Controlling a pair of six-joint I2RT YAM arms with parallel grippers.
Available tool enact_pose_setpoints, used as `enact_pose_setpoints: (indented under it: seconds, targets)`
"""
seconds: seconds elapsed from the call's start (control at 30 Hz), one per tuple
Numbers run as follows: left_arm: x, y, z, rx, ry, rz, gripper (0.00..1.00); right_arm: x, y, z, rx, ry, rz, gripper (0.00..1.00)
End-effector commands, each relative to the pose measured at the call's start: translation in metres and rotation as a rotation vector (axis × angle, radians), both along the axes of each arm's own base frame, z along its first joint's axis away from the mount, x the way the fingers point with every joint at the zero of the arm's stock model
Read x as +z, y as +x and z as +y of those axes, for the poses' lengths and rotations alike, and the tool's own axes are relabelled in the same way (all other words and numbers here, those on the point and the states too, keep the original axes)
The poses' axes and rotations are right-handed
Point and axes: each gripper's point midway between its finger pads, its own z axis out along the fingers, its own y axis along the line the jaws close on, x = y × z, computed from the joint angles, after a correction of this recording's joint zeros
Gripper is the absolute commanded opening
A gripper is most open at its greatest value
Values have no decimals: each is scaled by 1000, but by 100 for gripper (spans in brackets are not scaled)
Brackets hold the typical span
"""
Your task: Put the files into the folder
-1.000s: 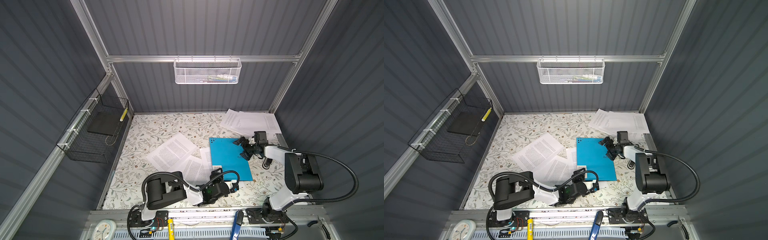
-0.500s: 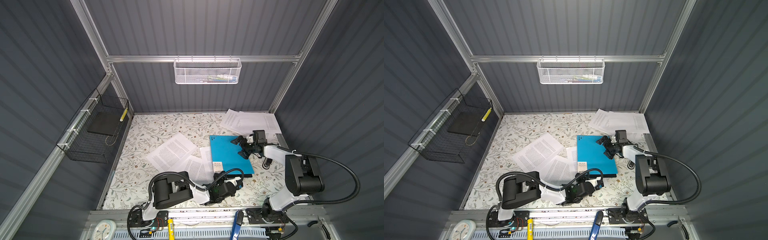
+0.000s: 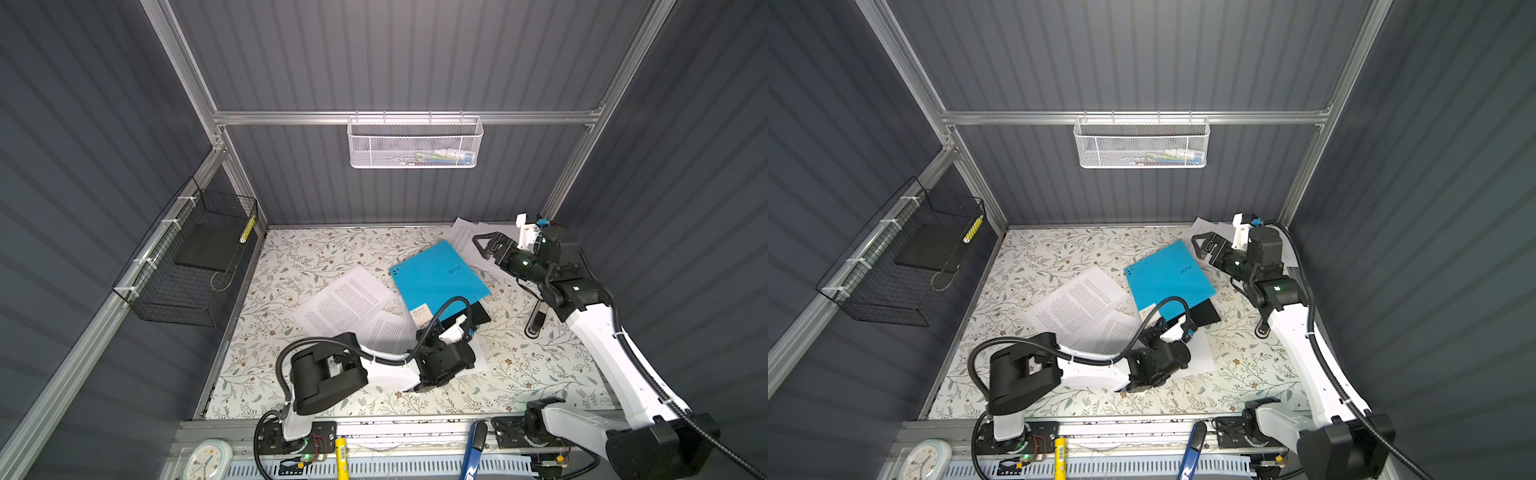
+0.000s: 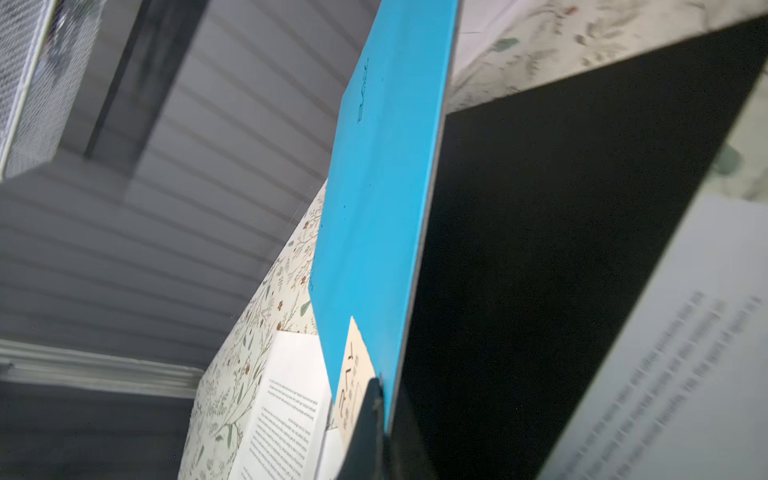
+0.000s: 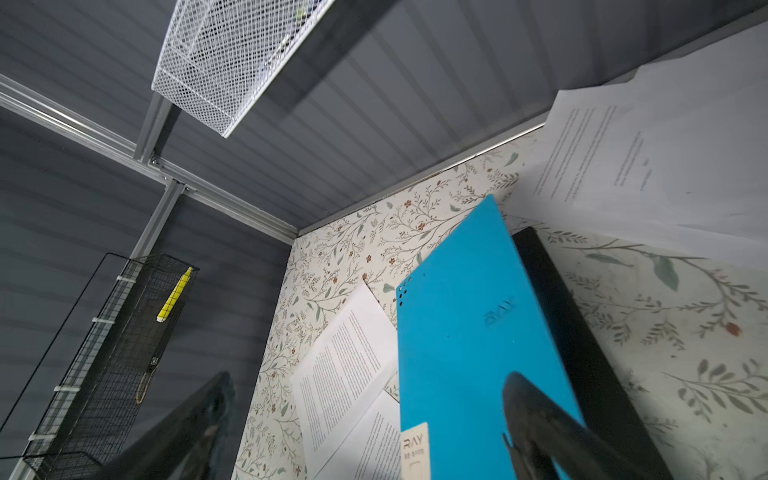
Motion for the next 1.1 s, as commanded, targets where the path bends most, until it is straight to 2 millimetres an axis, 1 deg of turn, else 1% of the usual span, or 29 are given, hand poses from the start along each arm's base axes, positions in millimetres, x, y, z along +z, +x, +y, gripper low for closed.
enact_pose_setpoints:
  seconds: [0.0, 0.1, 0.17, 0.3, 0.33, 0.4, 0.47, 0.53, 0.6, 0.67, 0.8, 0.9, 0.93, 0.97, 1.0, 1.07]
  targets:
    - [26, 16, 28, 92, -282, 52, 0, -35, -3, -9, -40, -64, 88, 99]
    - [42, 22, 49, 102, -461, 62, 0, -50, -2, -6, -36, -55, 113, 99]
    - [48, 25, 61, 105, -548, 68, 0, -60, 0, 2, -15, -44, 126, 99]
    - [55, 30, 93, 166, -659, 21, 0, -82, 5, 31, 58, -47, 169, 99]
    - [55, 33, 105, 195, -684, 13, 0, -88, 6, 39, 78, -50, 176, 99]
    - [50, 40, 129, 252, -750, 21, 0, -99, 8, 54, 111, -51, 192, 99]
    - [44, 48, 158, 324, -807, 21, 0, -113, 10, 70, 145, -55, 220, 99]
    - [38, 52, 180, 374, -861, 26, 0, -126, 11, 85, 175, -57, 240, 99]
    - [32, 52, 201, 421, -918, 31, 0, -138, 10, 102, 211, -57, 260, 99]
    - [23, 50, 219, 471, -980, 40, 0, -156, 10, 118, 238, -71, 290, 99]
    - [2, 37, 249, 580, -1026, 22, 0, -187, 13, 145, 280, -80, 346, 99]
    - [-11, 29, 268, 646, -1005, -13, 0, -210, 17, 162, 310, -87, 388, 99]
    - [-16, 26, 276, 676, -998, -24, 0, -213, 13, 172, 351, -72, 407, 99]
    - [-23, 24, 282, 691, -995, -15, 0, -221, 12, 177, 365, -79, 423, 99]
    - [-28, 23, 285, 700, -1002, -3, 0, -224, 11, 182, 377, -83, 431, 99]
    - [-38, 19, 289, 713, -1023, 28, 4, -232, 9, 191, 391, -96, 447, 99]
